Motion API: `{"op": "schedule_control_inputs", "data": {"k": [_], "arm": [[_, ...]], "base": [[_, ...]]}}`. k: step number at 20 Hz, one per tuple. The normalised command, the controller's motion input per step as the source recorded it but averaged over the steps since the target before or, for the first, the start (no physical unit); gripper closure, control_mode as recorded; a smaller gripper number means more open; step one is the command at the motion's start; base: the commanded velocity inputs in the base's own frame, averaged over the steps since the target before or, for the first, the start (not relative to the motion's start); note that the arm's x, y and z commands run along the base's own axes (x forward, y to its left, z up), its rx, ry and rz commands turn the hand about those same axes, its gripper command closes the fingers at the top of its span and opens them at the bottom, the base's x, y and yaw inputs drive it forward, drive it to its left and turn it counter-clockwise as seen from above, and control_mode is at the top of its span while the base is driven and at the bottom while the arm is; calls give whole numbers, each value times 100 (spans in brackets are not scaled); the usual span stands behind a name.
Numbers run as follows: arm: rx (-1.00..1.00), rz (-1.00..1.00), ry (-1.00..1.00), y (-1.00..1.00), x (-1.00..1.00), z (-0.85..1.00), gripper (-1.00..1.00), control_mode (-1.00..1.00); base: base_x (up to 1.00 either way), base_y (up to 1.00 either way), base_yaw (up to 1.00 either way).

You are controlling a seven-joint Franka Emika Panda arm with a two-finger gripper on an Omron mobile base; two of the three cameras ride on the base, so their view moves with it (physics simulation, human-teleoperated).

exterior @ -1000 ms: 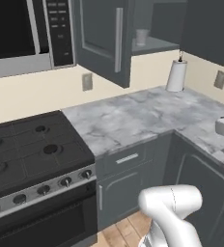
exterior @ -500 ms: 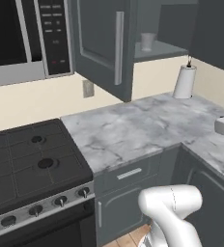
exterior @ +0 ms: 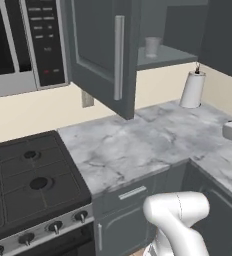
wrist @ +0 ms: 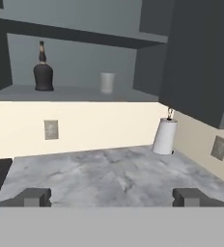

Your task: There is a bowl on the dining counter. Grab a lemon wedge from the fridge and place it in the bowl. Then get the liquor bottle and glass cup from the cabinet and place them next to the bowl.

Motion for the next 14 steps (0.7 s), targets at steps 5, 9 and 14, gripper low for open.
{"op": "schedule_control_inputs", "data": {"k": [5, 9, 14], "arm": [[0, 0, 0, 0, 0, 0, -100, 100], [0, 0, 0, 0, 0, 0, -100, 100], [0, 0, 0, 0, 0, 0, -100, 100]], "base": [[73, -32, 11], [60, -17, 21], [70, -21, 19]]}}
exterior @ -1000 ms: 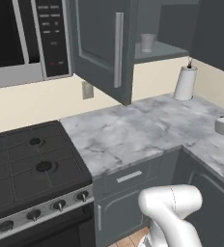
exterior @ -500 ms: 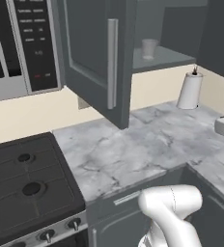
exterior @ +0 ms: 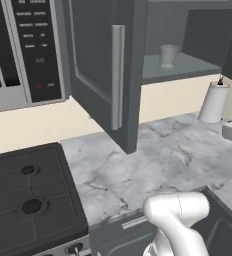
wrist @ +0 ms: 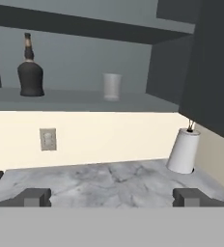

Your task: There is a bowl on the dining counter. Grab a lemon wedge from the fridge and place it in the bowl. Then get the liquor bottle and glass cup from the cabinet and place them next to the bowl.

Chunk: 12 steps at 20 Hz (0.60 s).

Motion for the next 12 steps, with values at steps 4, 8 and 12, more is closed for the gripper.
{"op": "schedule_control_inputs", "data": {"k": [4, 8, 12], "arm": [[0, 0, 0, 0, 0, 0, -100, 100], [0, 0, 0, 0, 0, 0, -100, 100], [0, 0, 0, 0, 0, 0, -100, 100]], "base": [[70, -26, 19], [82, -38, 26], [97, -34, 20]]}}
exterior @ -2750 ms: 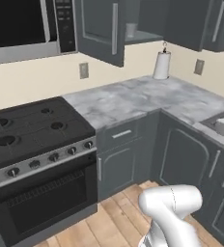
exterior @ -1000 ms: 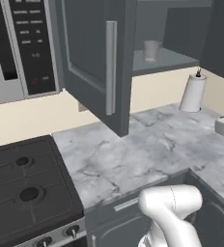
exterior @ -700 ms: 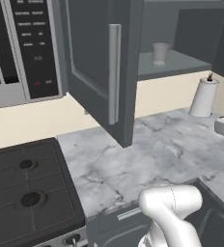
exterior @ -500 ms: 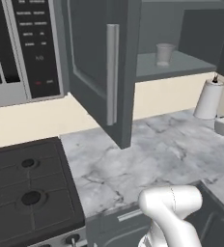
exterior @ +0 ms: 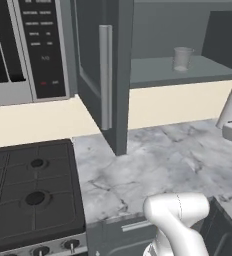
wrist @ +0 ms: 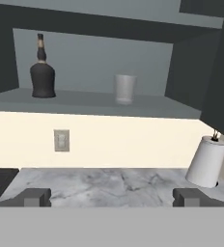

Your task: There is a bowl on the dining counter. Grab a lemon wedge from the fridge and place it in the bowl. Then get the liquor bottle and glass cup from the cabinet and place them next to the bowl.

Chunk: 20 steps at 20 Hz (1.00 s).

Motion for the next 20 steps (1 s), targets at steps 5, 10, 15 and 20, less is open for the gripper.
{"op": "schedule_control_inputs", "data": {"k": [5, 10, 15, 20], "arm": [[0, 0, 0, 0, 0, 0, -100, 100], [0, 0, 0, 0, 0, 0, -100, 100], [0, 0, 0, 0, 0, 0, -100, 100], [0, 0, 0, 0, 0, 0, -100, 100]], "base": [[100, -28, 15], [100, -28, 3], [100, -6, -10], [100, 0, -22]]}}
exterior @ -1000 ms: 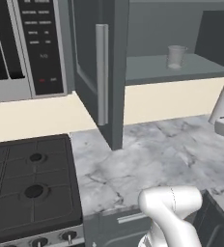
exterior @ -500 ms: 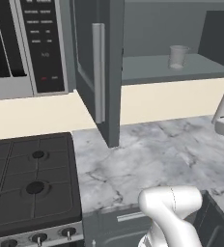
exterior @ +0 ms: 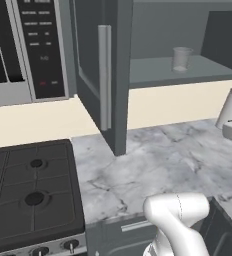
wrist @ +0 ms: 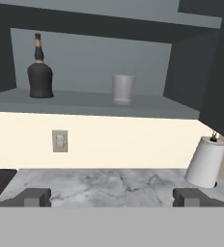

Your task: There is a bowl on the dining counter. Grab a lemon wedge from the fridge and place it in the bowl. Then get the liquor bottle and glass cup from the cabinet and place them next to the bowl.

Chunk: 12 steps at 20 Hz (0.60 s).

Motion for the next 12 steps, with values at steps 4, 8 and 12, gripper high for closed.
{"op": "schedule_control_inputs", "data": {"k": [4, 8, 12], "arm": [[0, 0, 0, 0, 0, 0, -100, 100], [0, 0, 0, 0, 0, 0, -100, 100], [0, 0, 0, 0, 0, 0, -100, 100]], "base": [[84, 0, -10], [61, 0, 0], [41, 0, 0]]}}
